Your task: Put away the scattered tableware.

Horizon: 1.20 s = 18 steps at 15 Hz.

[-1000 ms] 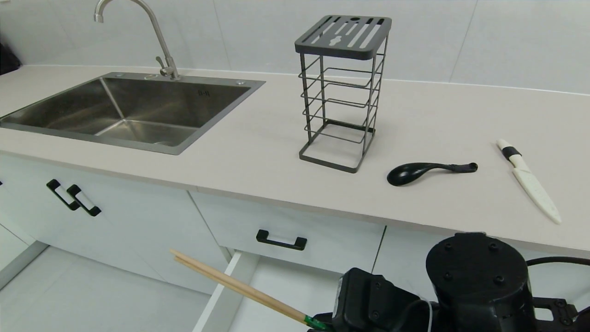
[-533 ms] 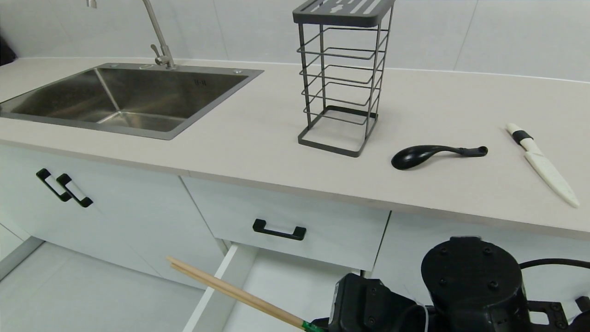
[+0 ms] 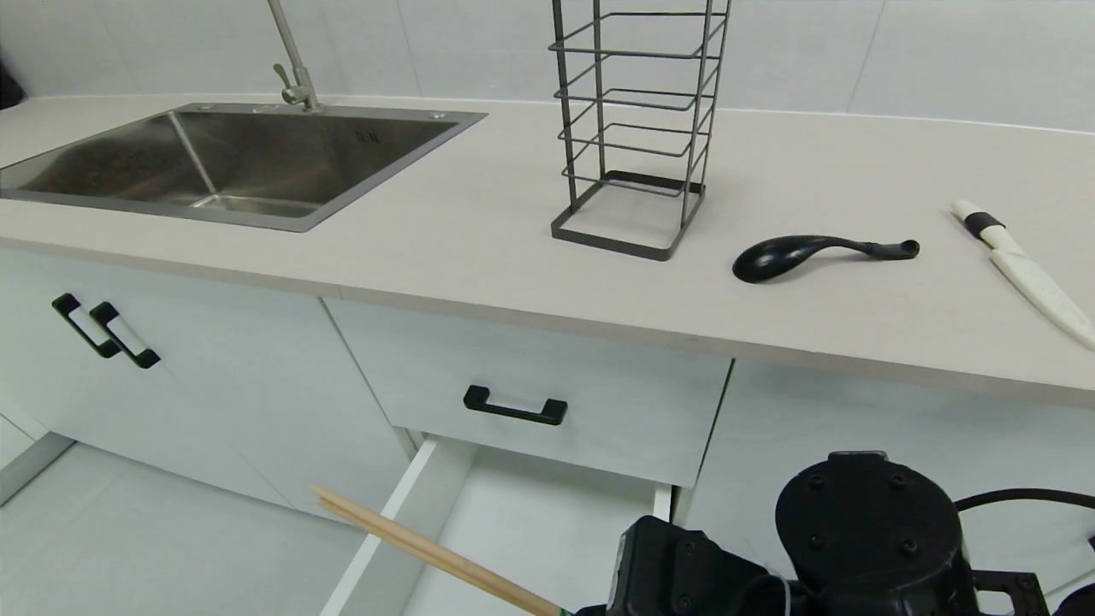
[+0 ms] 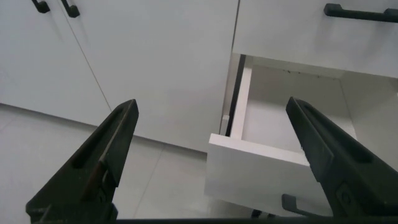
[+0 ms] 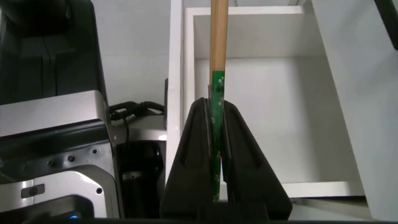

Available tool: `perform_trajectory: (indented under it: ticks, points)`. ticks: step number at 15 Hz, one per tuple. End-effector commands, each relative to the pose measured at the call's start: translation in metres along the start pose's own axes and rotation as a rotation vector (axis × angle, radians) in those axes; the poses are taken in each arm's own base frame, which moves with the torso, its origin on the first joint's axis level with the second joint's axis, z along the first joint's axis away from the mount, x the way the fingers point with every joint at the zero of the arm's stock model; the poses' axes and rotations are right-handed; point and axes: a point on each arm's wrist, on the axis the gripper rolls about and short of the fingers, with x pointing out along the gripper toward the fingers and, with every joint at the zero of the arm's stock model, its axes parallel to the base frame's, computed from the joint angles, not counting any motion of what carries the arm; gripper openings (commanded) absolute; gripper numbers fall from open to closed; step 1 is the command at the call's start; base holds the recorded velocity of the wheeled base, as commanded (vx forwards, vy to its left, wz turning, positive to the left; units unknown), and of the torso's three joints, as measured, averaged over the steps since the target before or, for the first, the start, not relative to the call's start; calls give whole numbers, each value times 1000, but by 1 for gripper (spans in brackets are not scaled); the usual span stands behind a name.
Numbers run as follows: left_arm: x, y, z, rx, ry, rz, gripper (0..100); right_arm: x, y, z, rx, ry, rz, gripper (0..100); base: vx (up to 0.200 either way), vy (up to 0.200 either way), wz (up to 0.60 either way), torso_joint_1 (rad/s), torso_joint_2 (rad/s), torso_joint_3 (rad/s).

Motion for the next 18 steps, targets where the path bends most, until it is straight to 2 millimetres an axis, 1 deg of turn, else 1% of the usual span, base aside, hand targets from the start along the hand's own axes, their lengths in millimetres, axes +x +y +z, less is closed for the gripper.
perform_trajectory:
  ticks: [1, 4, 6, 7, 8, 9, 10, 11, 13, 15, 18]
  points:
    - [0, 0, 0, 0, 0, 1, 100, 0, 2, -3, 6, 10, 9, 0, 0, 0, 0, -188, 281, 119]
    - [0, 0, 0, 0, 0, 1, 100, -2, 5, -4, 15, 12, 22, 0, 0, 0, 0, -233, 274, 115]
    - [0, 0, 0, 0, 0, 1, 100, -2, 5, -5, 15, 15, 25, 0, 0, 0, 0, -117, 271, 115]
    - [0, 0, 0, 0, 0, 1, 100, 4, 6, -8, 17, 29, 46, 0, 0, 0, 0, -46, 281, 41]
    - [0, 0, 0, 0, 0, 1, 100, 10, 4, -6, 18, 31, 48, 0, 0, 0, 0, -17, 222, 41]
    - [0, 0, 0, 0, 0, 1, 100, 14, 2, 4, 27, 7, 41, 0, 0, 0, 0, -7, 129, 36]
    - [0, 0, 0, 0, 0, -1, 100, 19, -1, 16, 51, -12, 20, 0, 0, 0, 0, -7, 76, 36]
    - [0, 0, 0, 0, 0, 1, 100, 20, -5, 23, 72, 0, -22, 0, 0, 0, 0, 0, 0, 0]
    - [0, 0, 0, 0, 0, 1, 100, 20, -7, 24, 119, 27, -95, 0, 0, 0, 0, 0, 0, 0]
    - [0, 0, 0, 0, 0, -1, 100, 22, -9, 24, 119, 39, -164, 0, 0, 0, 0, 0, 0, 0]
    - [0, 0, 0, 0, 0, 1, 100, 27, -9, 21, 126, 59, -183, 0, 0, 0, 0, 0, 0, 0]
